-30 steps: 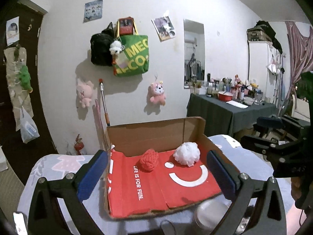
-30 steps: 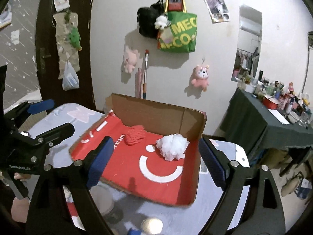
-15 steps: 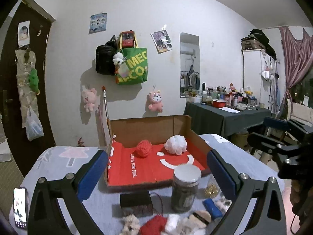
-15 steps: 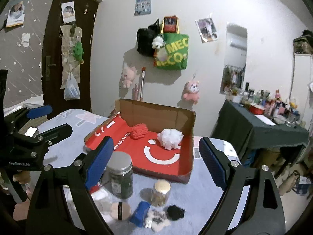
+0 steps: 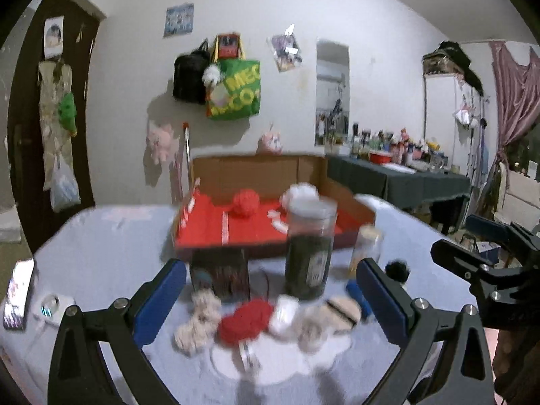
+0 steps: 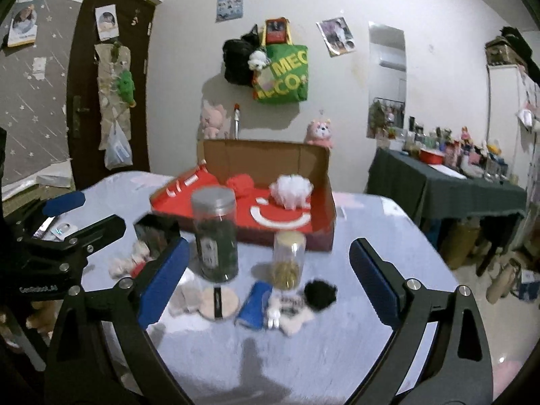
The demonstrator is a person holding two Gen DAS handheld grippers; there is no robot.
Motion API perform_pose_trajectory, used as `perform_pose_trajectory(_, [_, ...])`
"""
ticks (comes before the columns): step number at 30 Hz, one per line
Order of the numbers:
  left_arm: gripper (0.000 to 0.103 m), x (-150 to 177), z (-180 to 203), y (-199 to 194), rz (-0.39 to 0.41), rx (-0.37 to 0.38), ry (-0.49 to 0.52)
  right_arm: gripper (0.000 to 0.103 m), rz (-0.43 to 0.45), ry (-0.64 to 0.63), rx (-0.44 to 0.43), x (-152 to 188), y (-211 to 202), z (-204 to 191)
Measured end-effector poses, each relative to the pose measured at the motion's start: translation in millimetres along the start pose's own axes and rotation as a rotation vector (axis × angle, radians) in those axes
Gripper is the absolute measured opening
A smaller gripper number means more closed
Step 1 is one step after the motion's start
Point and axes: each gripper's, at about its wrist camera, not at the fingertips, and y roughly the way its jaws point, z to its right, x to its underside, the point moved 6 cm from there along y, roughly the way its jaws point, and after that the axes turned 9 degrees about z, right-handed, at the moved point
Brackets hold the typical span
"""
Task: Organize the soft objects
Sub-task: 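Withdraw both tools from the box back toward the remaining items, then grasp the cream crocheted scrunchie with the left gripper while the right grasps the makeup puff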
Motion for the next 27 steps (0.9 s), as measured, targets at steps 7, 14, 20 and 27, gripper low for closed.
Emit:
perform_pose_trajectory(7, [0.103, 46.9, -14.0, 20.8, -0.125, -0.022, -0.011, 0.097, -0.116, 0.014, 0.018, 59.8, 29.9, -3.8])
perform_pose_trajectory(14, [0.103, 62.2, -31.9, 30.8, -0.183, -0.052, -0.024, 0.097, -0.176, 0.052, -0.006, 81.1, 48.9, -5.2])
perform_pose_trajectory(20, [0.103, 63.7, -45.9, 37.7, -0.213, -0.059, -0.02, 0.097, -0.191, 0.035, -0.049, 83.2, 60.2, -17.6])
perform_pose_trajectory(27, [0.101, 64.2, -55.6, 44.4, -0.238, -0.04, 0.035, 0.097, -0.233, 0.006, -0.098, 89.2, 78.1, -31.0])
